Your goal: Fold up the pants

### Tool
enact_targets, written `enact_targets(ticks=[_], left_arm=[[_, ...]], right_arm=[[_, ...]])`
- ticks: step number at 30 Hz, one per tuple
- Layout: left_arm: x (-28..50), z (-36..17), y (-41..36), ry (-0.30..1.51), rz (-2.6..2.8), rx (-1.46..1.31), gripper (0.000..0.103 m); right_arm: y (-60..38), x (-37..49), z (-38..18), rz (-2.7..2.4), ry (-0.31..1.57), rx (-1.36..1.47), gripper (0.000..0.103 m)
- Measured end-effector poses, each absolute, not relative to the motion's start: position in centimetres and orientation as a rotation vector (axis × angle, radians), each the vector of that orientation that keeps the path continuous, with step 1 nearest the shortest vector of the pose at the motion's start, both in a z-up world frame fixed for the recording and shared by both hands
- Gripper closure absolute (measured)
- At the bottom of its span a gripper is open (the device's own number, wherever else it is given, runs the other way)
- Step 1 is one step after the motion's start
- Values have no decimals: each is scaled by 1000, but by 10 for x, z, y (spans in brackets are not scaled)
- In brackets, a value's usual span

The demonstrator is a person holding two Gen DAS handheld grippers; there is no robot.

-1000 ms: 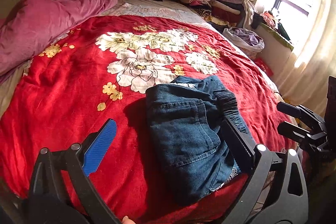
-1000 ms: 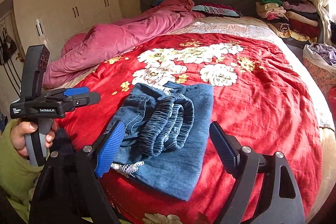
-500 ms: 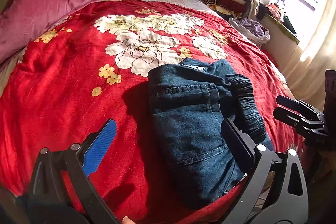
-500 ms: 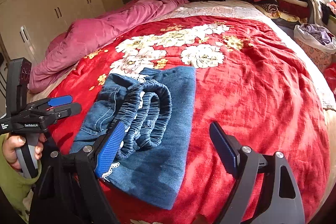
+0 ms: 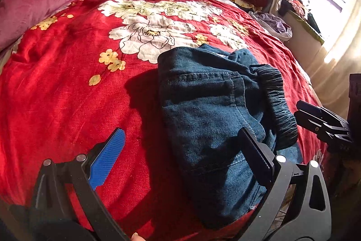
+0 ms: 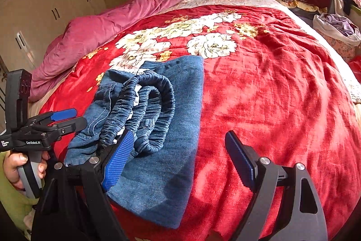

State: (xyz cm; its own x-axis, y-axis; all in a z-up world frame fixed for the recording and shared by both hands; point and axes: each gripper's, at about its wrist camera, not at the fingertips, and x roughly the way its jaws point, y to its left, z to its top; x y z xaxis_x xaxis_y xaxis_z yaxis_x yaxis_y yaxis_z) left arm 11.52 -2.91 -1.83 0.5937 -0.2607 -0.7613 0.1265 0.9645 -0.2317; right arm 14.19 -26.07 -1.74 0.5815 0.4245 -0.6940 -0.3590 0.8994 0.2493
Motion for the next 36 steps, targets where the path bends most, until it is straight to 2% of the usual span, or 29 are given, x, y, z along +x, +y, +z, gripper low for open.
enact_targets(ticks=[11,14,19,20,21,28,29,30,31,32,33,36], left_arm=[[127,-31,-28,924,-252,-231,10],[130,-35,-30,920,-251,-251,10],[134,-37,-39,918,-269,-241,10],[135,-37,-41,917,-280,-238,11],[136,-37,-44,916,-290,-237,15],[140,-38,-61,903,-323,-201,24],[140,-39,-60,902,-322,-205,26],[139,-39,-61,900,-318,-203,34],[137,-37,-62,893,-318,-190,42],[133,-34,-66,880,-324,-165,45],[130,-30,-69,866,-325,-138,51],[124,-24,-71,845,-319,-119,55]], right_arm=[[-262,158,-26,454,866,82,21],[-258,169,-35,487,896,110,30],[-252,184,-47,530,936,179,31],[-251,186,-48,541,938,185,39],[-249,187,-48,571,937,196,49],[-242,189,-50,592,917,178,50],[-242,189,-50,599,911,180,56],[-241,187,-50,613,904,181,66],[-238,183,-47,625,887,167,72],[-234,178,-43,624,866,136,76],[-229,173,-39,616,840,97,78],[-223,164,-29,604,794,58,80]])
